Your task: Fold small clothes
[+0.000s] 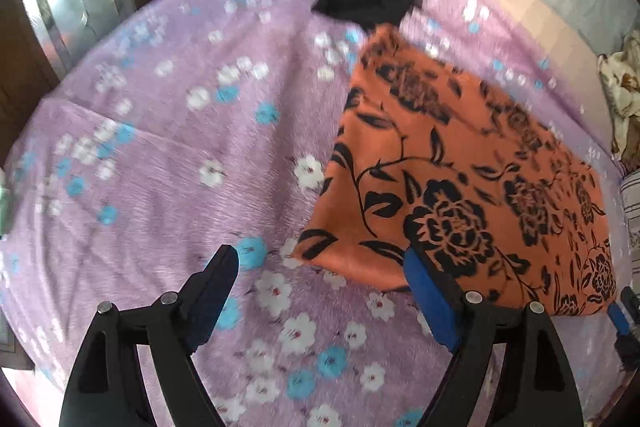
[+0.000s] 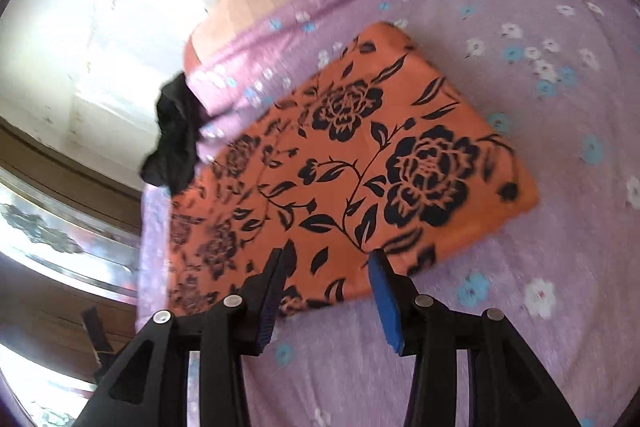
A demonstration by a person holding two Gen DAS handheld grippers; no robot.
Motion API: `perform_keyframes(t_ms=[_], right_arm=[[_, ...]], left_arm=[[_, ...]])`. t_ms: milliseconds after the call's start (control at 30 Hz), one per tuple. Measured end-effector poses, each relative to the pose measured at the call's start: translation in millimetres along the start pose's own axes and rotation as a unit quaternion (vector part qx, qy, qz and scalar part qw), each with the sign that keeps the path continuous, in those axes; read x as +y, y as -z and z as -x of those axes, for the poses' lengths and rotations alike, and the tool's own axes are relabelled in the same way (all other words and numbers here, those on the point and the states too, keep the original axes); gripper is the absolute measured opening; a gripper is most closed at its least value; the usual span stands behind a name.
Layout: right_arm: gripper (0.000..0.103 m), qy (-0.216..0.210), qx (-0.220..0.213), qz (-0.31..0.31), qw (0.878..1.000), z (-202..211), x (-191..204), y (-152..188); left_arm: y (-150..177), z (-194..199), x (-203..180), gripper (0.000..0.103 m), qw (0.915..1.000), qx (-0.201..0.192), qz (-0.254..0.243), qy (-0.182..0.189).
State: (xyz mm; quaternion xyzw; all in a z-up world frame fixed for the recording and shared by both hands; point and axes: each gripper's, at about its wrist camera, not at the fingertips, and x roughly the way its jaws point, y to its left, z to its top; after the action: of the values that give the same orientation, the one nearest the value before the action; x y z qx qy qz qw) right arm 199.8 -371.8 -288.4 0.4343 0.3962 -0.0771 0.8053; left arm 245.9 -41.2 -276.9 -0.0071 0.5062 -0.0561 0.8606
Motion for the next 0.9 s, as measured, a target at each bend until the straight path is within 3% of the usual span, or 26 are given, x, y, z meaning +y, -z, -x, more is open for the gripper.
perform_keyframes(t_ms=[100, 200, 400, 467, 567, 633, 767, 900], right_arm=[[0.046, 0.001, -0.005, -0.003, 1.000, 6.4, -1.0, 0.5], [0.046, 0.017, -0.009, -0.030, 0.999, 6.7, -12.3, -1.4], [0.046, -0.027, -0.067, -0.056, 0.996, 22.4, -28.9, -16.2], [0.046, -0.026, -0.060, -0.069, 0.995, 16.5, -34.6, -20.0], [0.046, 0.008, -0.033, -0.096, 0.995, -2.8, -48.0, -24.9], [0.045, 0.040, -0.005, -0.113, 0.993, -19.7, -60.6, -25.0], [0.048, 0.026, -0.003, -0.121, 0.992, -20.9, -62.8, -25.3], [0.057, -0.029, -0.020, -0.119, 0.992, 0.2, -52.2, -15.1]], left_arm=[[13.2, 12.5, -5.3, 0.085, 0.9996, -0.019, -0.021, -0.008], [20.9, 10.0, -3.0, 0.085, 0.9998, -0.007, -0.003, 0.018], [15.7, 18.2, -22.1, 0.085, 0.9979, -0.051, -0.031, 0.023], [10.5, 4.3, -23.5, 0.085, 0.9989, -0.026, -0.031, 0.022], [12.2, -45.3, -24.3, 0.086, 0.9963, 0.076, -0.038, -0.013], [10.3, -43.7, -29.9, 0.089, 0.9965, 0.061, -0.051, -0.026], [9.6, -30.6, -26.3, 0.088, 0.9972, 0.063, -0.036, 0.015], [11.0, -7.4, -10.1, 0.088, 0.9976, 0.040, 0.003, 0.057]])
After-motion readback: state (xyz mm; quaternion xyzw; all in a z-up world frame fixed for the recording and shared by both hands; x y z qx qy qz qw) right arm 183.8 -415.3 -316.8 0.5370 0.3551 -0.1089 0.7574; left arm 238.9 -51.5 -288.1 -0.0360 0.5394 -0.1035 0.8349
